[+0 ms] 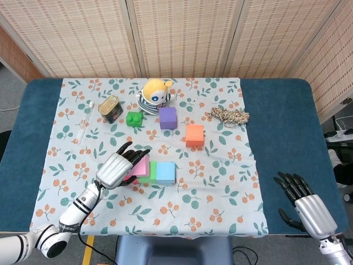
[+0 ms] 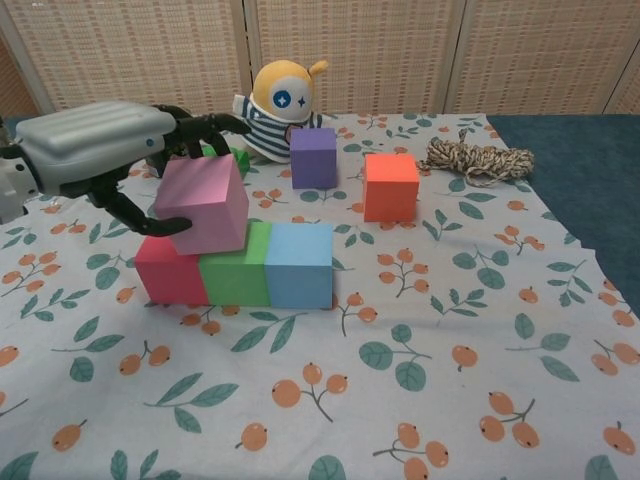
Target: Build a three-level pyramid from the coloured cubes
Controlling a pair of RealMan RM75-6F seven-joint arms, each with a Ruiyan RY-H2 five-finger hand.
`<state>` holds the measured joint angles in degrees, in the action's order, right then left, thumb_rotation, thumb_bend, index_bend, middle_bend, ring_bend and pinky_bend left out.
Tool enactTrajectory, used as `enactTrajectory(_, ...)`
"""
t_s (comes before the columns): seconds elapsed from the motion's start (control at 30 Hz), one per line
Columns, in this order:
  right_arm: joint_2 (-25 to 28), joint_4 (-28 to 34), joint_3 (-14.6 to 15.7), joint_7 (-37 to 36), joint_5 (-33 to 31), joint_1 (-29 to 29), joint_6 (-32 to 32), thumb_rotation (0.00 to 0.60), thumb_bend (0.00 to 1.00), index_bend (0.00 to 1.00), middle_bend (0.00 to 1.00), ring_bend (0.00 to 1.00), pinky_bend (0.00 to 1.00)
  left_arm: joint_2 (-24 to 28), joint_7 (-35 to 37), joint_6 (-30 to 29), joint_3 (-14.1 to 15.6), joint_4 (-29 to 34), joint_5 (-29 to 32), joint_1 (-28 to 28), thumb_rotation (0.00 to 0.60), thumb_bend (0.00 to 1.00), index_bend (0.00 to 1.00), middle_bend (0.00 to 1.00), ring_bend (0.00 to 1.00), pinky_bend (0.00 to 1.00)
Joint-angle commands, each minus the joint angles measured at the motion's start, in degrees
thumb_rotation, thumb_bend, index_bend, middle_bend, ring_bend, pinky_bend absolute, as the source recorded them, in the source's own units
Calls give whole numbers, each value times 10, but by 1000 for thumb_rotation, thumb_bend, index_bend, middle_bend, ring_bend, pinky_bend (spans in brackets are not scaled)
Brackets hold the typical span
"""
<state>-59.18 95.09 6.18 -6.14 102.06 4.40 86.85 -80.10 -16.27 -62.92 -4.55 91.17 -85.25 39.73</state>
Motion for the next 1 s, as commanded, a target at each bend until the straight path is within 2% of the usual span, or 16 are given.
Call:
enactTrajectory(0.03, 0, 1, 0, 1, 0, 0, 0, 600, 316, 0, 0, 0, 0, 0, 8, 2, 1, -9, -6, 2, 600, 498, 38, 730, 303, 103)
enactTrajectory(1.0, 0, 3, -3, 4, -2, -1, -3, 600, 316, 0, 0, 0, 0, 11, -9, 27, 3, 4, 0, 7, 600, 493, 6, 681, 303, 100)
